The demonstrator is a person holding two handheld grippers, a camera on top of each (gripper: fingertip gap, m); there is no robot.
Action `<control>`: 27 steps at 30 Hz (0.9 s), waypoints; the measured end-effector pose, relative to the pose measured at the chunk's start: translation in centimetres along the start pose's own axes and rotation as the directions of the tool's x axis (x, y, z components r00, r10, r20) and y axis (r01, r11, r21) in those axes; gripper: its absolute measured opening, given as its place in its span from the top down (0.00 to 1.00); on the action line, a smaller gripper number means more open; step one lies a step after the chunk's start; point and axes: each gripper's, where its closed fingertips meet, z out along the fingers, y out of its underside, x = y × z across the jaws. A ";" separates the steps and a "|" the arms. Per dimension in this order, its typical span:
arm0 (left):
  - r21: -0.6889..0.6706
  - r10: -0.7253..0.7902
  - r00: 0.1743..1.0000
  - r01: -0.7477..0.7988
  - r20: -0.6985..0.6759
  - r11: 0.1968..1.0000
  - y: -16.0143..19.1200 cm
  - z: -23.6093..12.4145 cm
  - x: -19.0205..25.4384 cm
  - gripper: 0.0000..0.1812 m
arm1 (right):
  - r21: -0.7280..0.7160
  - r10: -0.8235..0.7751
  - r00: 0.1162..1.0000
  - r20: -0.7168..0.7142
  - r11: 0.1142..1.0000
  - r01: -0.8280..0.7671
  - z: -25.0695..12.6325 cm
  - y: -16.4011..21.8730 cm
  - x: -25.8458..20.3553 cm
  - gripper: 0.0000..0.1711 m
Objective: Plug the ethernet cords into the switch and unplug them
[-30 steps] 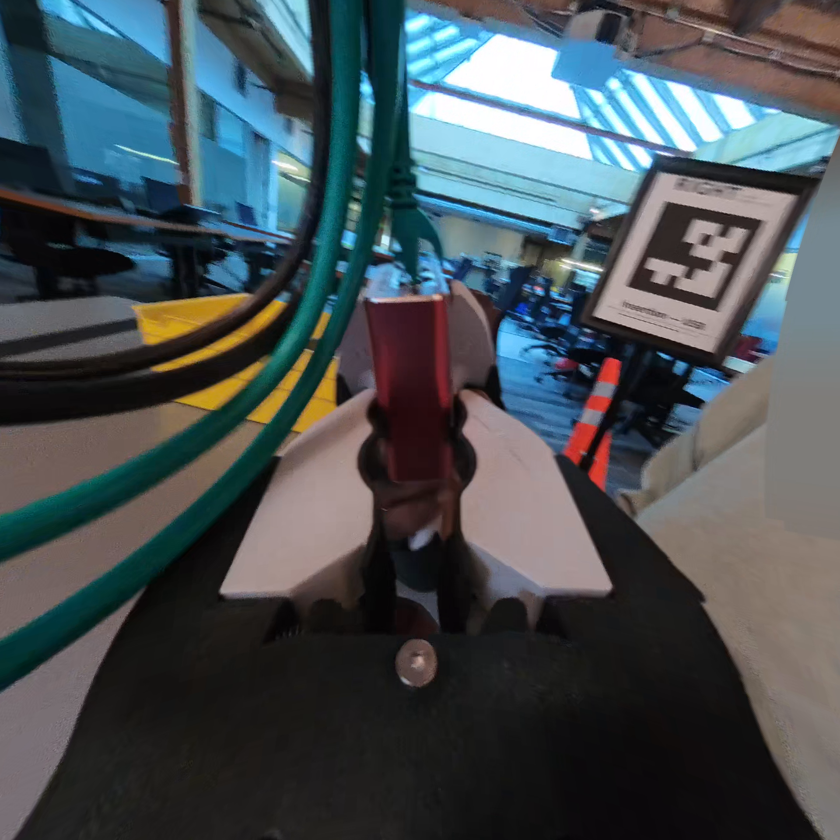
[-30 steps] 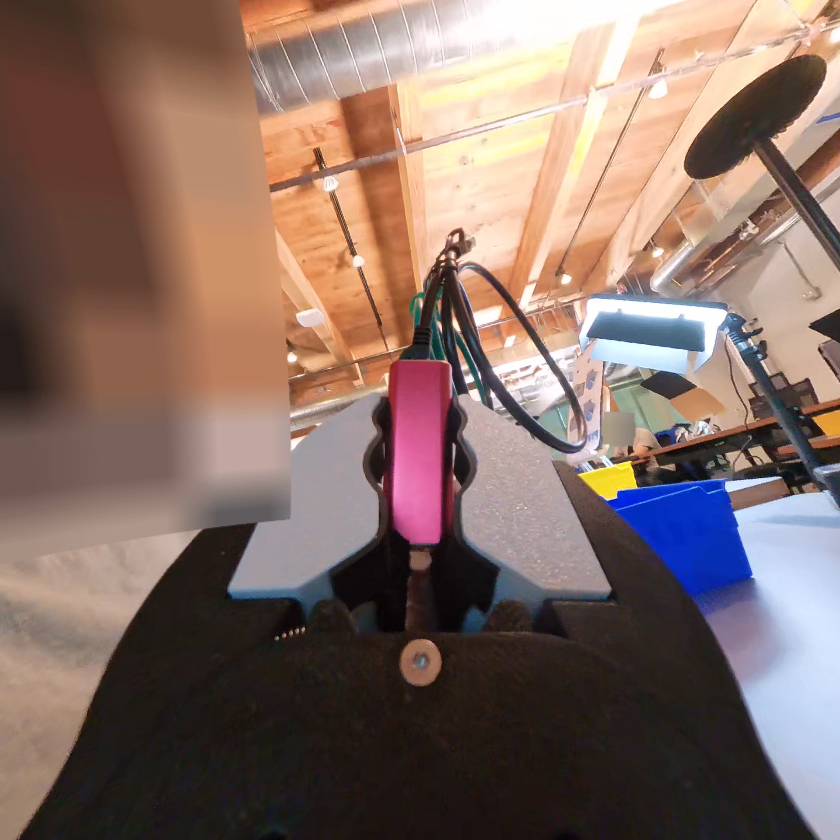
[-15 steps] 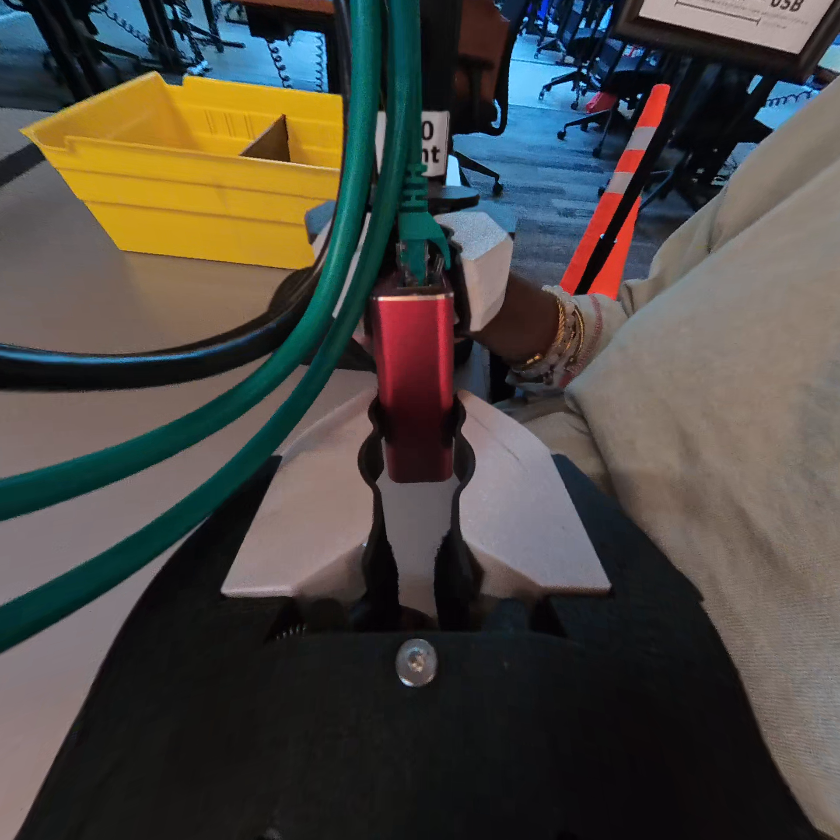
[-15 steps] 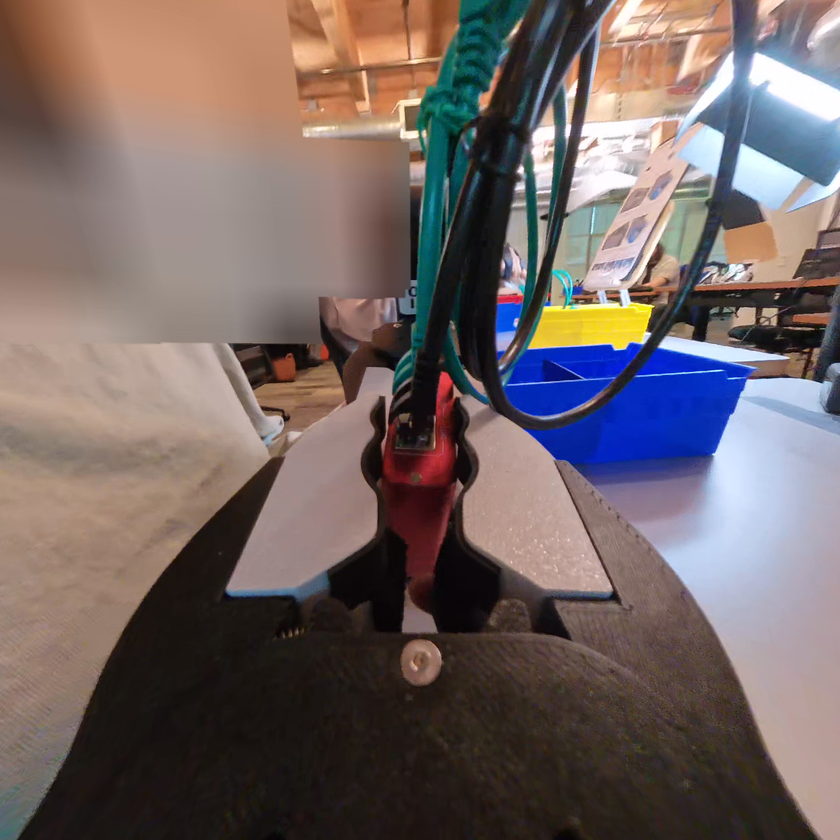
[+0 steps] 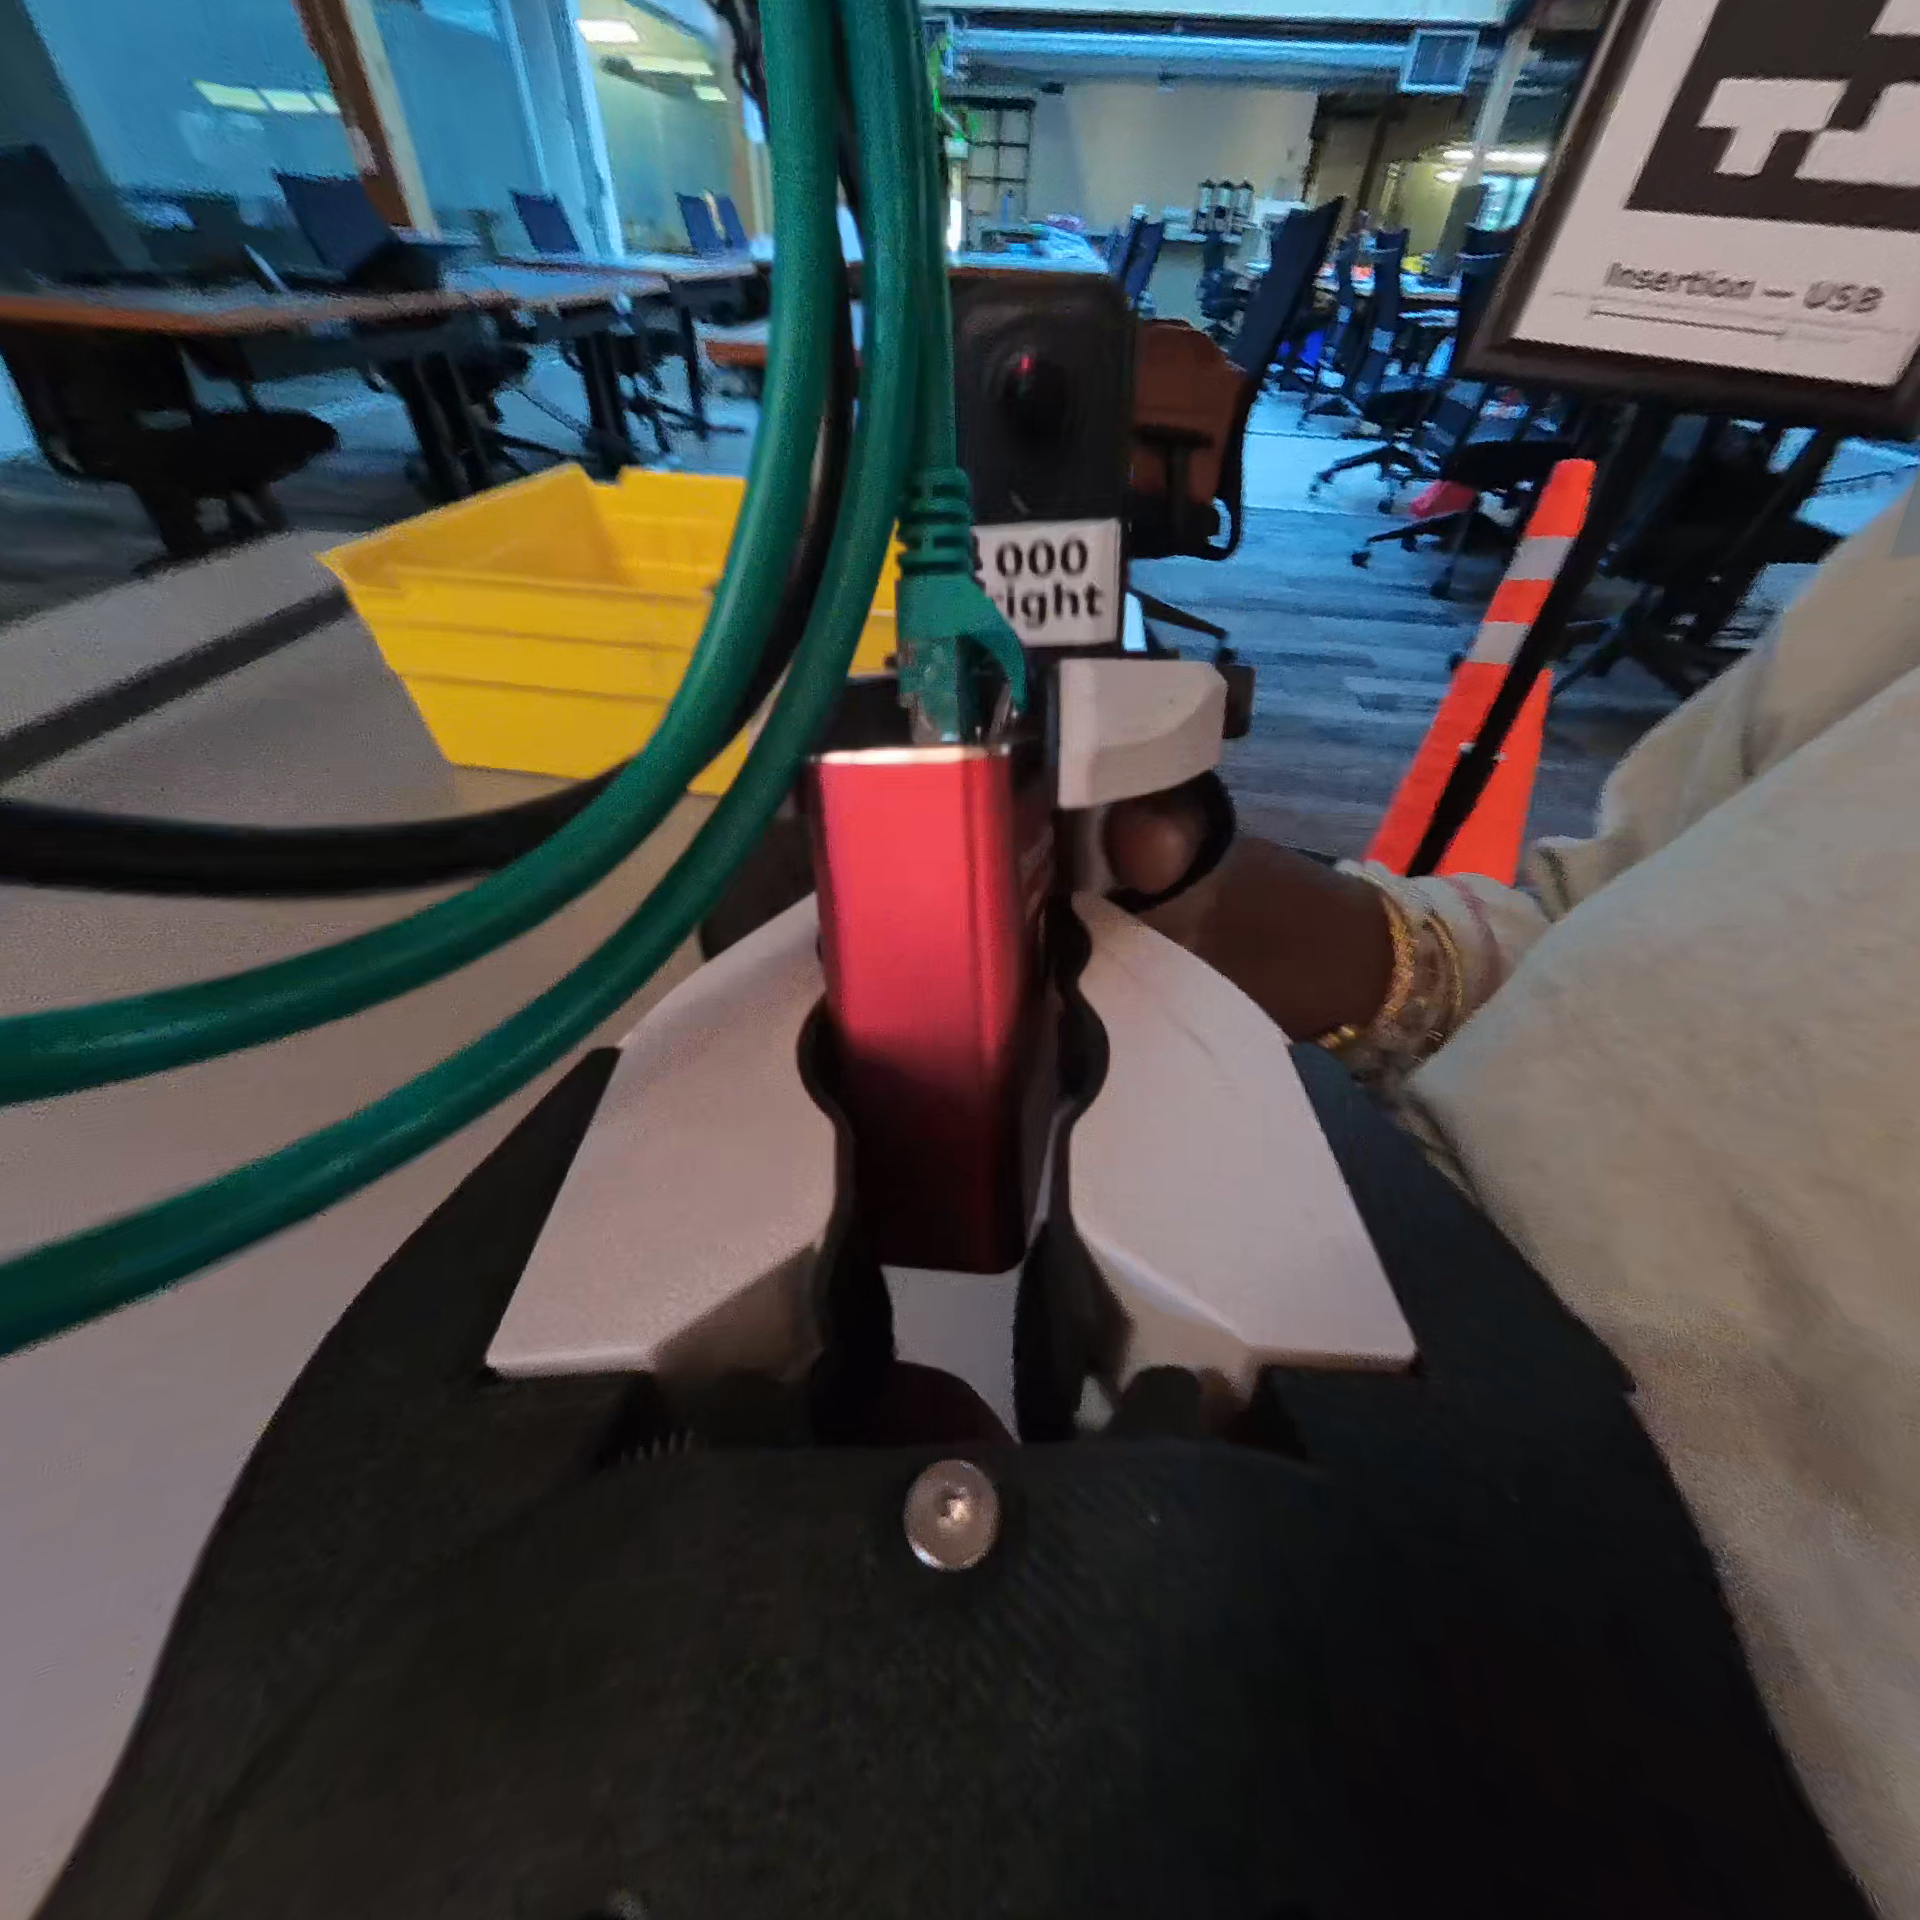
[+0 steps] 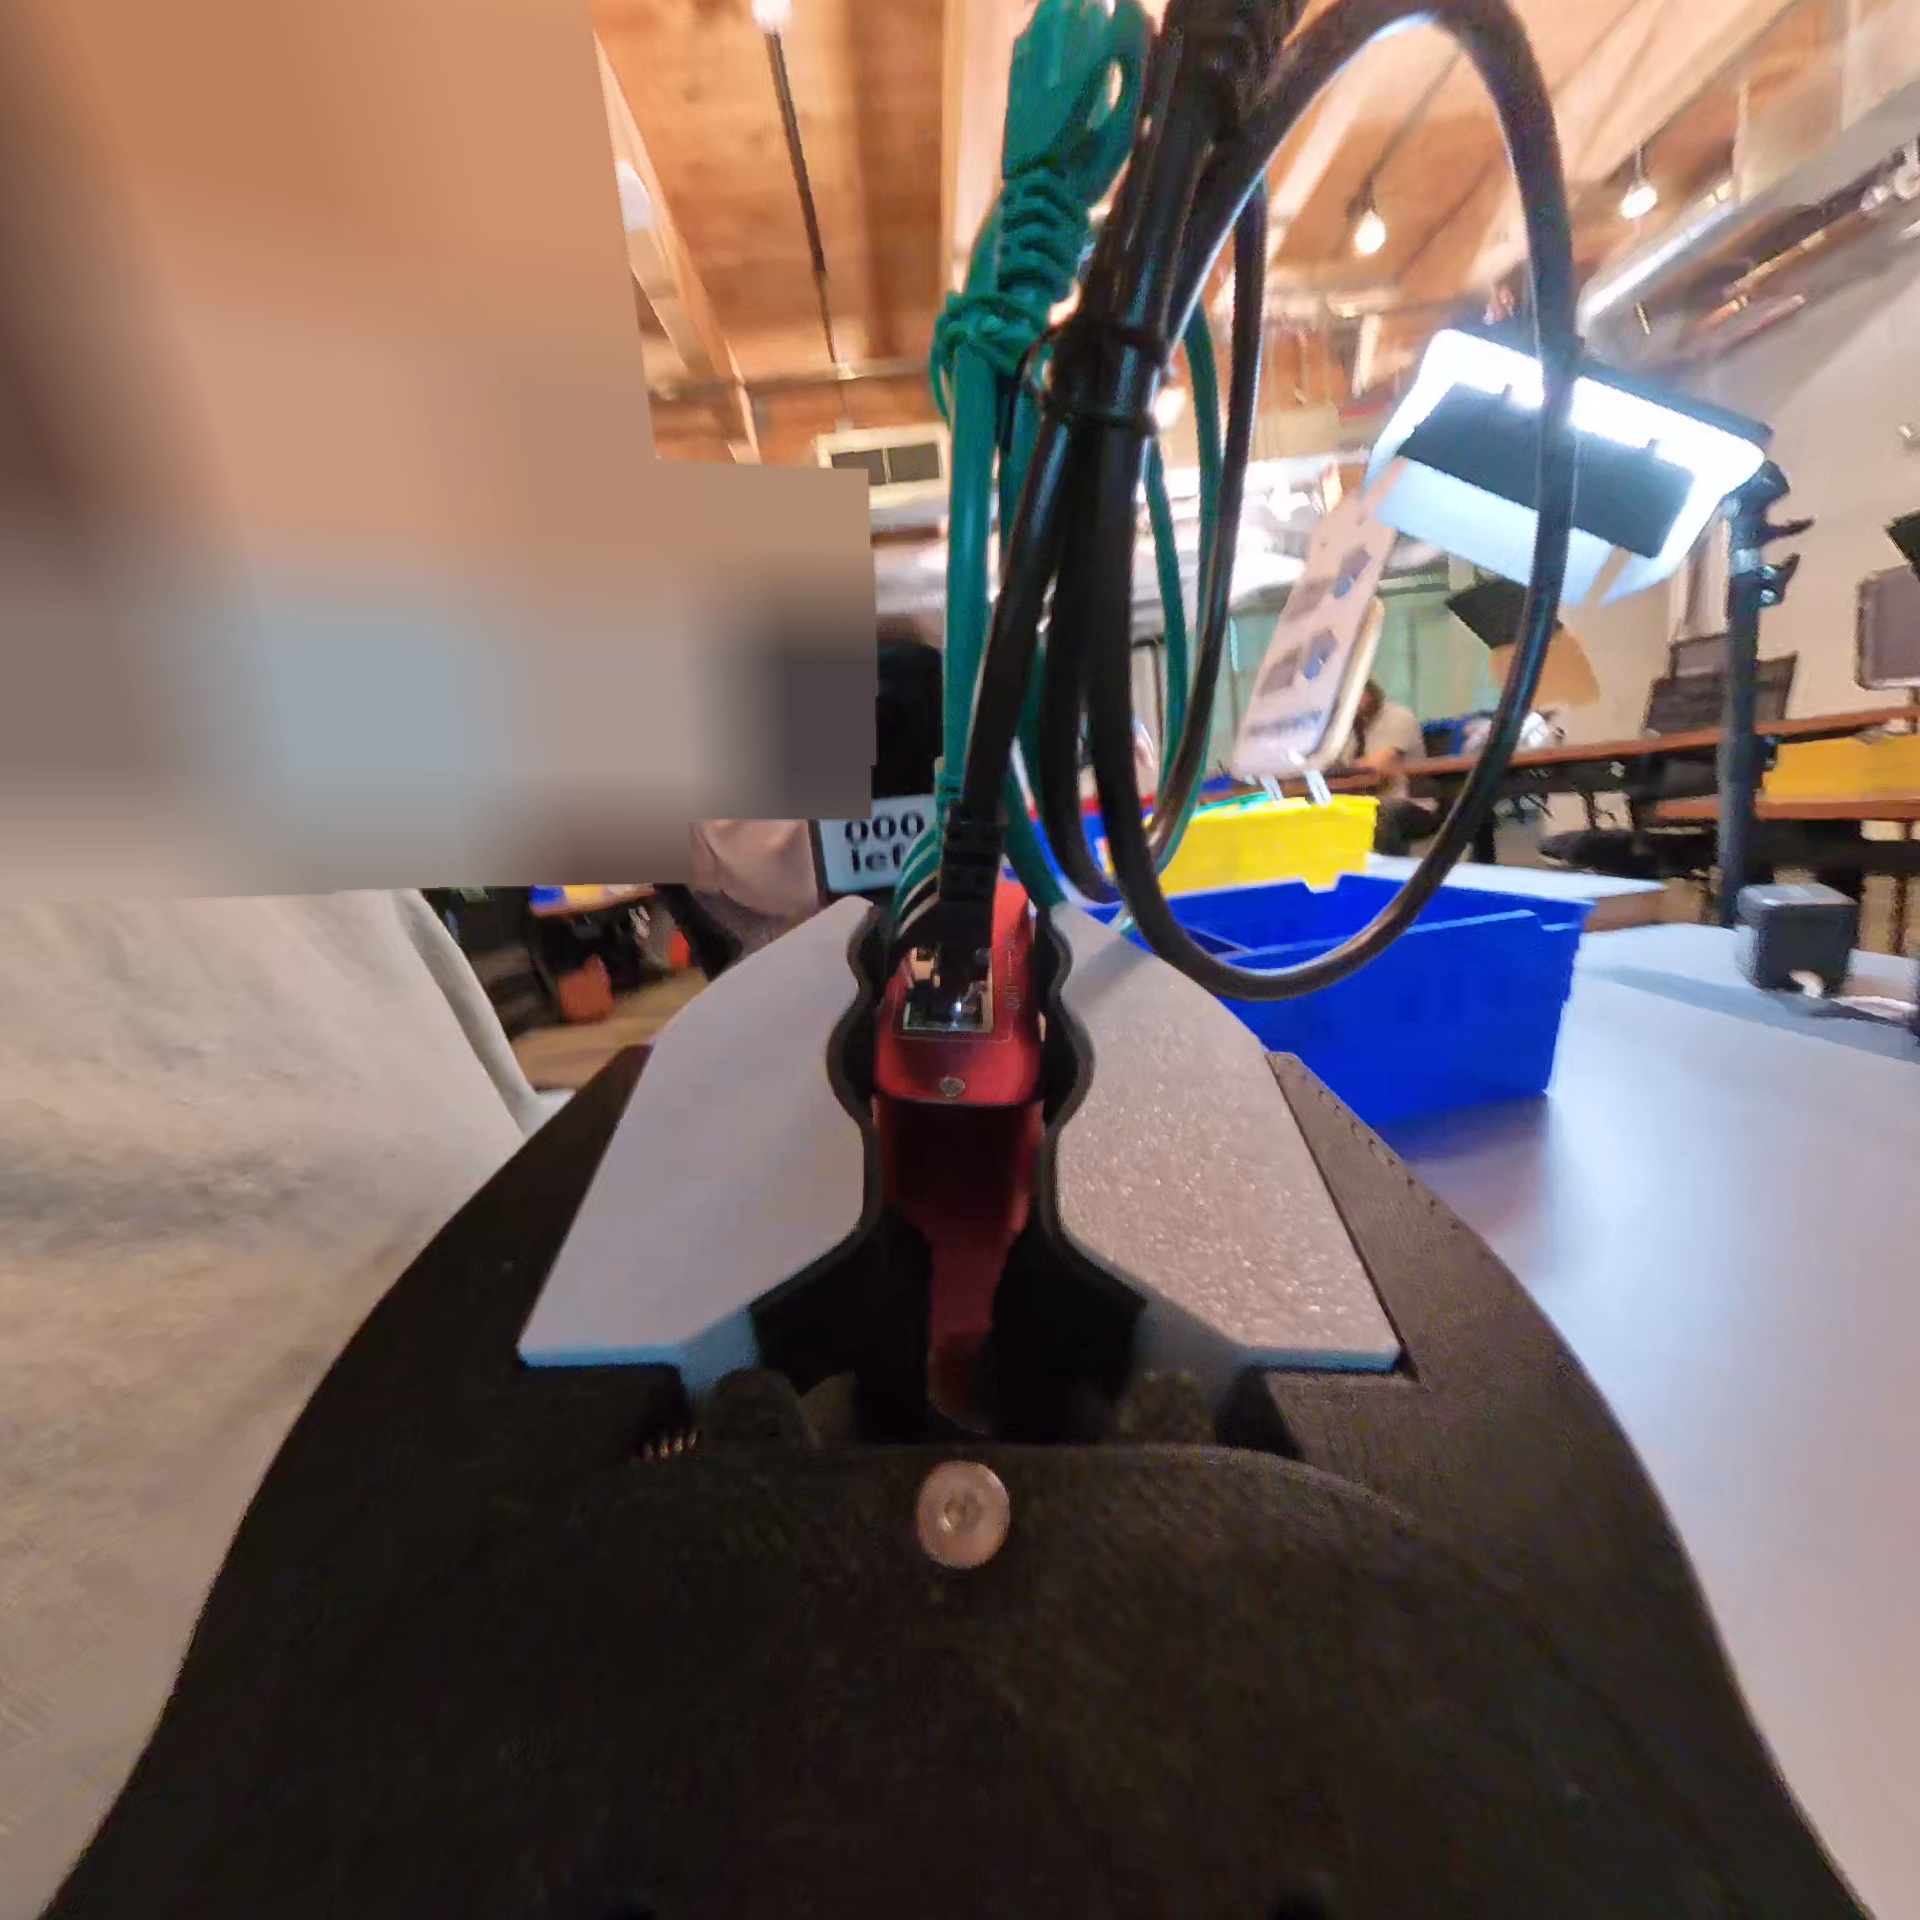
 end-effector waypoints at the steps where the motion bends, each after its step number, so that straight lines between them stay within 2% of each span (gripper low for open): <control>1: -0.019 -0.043 0.998 0.042 -0.046 0.999 0.3 -0.2 0.3 0.81 | -0.043 -0.010 1.000 0.010 0.999 0.011 0.1 0.4 -0.2 0.84; 6: -0.057 -0.097 0.987 0.091 -0.131 0.994 1.2 -0.3 1.1 0.84 | -0.206 -0.076 0.997 0.025 0.975 0.079 -0.7 1.4 -0.5 0.83; 10: -0.099 -0.110 0.985 0.097 -0.131 0.990 2.3 -0.2 0.7 0.84 | -0.235 0.010 0.999 0.045 0.972 0.001 -2.4 0.6 -0.8 0.79; 16: -0.130 -0.143 0.980 0.125 -0.140 0.984 3.5 0.2 0.3 0.84 | -0.246 0.051 0.999 0.005 0.968 -0.048 -3.6 1.0 0.5 0.86; 27: -0.153 -0.177 0.971 0.152 -0.160 0.976 4.0 0.2 0.3 0.84 | -0.336 -0.047 0.999 -0.010 0.941 0.041 -4.1 2.4 1.0 0.89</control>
